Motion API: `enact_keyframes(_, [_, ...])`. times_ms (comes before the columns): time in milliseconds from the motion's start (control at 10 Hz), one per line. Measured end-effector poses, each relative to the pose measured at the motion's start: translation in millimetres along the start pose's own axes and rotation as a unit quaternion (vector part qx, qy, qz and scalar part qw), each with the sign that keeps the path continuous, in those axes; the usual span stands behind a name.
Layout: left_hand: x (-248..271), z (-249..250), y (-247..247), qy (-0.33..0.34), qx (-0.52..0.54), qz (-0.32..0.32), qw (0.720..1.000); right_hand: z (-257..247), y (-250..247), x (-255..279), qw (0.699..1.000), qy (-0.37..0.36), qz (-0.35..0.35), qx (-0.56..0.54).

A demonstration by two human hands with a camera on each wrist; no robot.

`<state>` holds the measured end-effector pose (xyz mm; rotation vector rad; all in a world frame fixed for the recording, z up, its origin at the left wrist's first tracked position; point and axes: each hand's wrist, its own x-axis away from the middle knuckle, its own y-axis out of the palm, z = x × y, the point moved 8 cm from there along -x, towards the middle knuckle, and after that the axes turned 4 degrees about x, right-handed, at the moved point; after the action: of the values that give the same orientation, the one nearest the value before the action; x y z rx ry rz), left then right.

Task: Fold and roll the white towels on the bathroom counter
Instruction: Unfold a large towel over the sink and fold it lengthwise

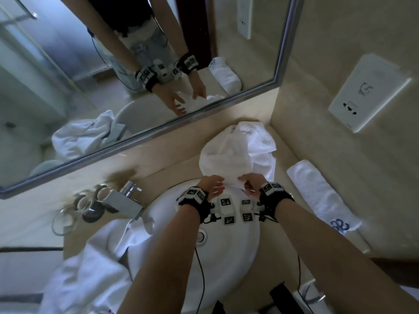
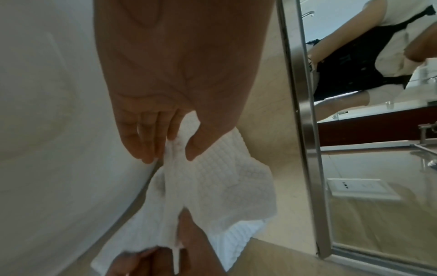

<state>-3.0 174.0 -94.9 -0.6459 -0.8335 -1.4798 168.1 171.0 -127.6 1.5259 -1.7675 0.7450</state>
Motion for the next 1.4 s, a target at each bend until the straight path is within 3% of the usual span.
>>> enact_keyframes(100, [7,9,6,0.013,0.003,-0.034,0.999,-20,11,17,0.974,-0.09,-0.058,0.2])
enact_keyframes(200, [13,10,15,-0.013,-0.043,-0.064,0.997,-8,37,40,0.883,-0.155,-0.114,0.428])
enact_keyframes(300, [-5,7,-7,-0.017,-0.103,-0.008,0.995,10,41,50,0.86,-0.129,-0.138,0.475])
enact_keyframes(400, [29,26,-31,-0.006,-0.173,0.055,0.983,17,25,56,0.847,-0.128,-0.109,0.504])
enact_keyframes(500, [52,43,-39,0.015,-0.14,0.045,0.989,1,10,55,0.852,-0.196,-0.022,0.485])
enact_keyframes(600, [91,77,-44,0.07,-0.26,-0.012,0.963,-37,-2,70,0.832,-0.271,0.159,0.457])
enact_keyframes(700, [128,119,-62,0.112,-0.356,-0.028,0.928,-65,1,74,0.824,-0.283,0.22,0.439])
enact_keyframes(800, [150,136,-72,0.145,-0.278,0.023,0.949,-76,3,62,0.845,-0.248,0.218,0.42])
enact_keyframes(900, [158,135,-93,0.13,-0.234,0.093,0.959,-89,0,59,0.825,-0.242,0.245,0.448])
enact_keyframes(1000, [175,140,-106,0.131,-0.212,0.112,0.962,-99,-22,62,0.811,-0.24,0.305,0.438])
enact_keyframes(1200, [207,154,-150,0.145,-0.195,0.183,0.953,-142,-77,59,0.799,-0.328,0.318,0.391])
enact_keyframes(1300, [214,155,-154,0.157,-0.186,0.196,0.95,-145,-82,52,0.812,-0.333,0.271,0.394])
enact_keyframes(1400, [212,153,-142,0.134,-0.234,0.123,0.955,-123,-58,50,0.832,-0.299,0.172,0.434])
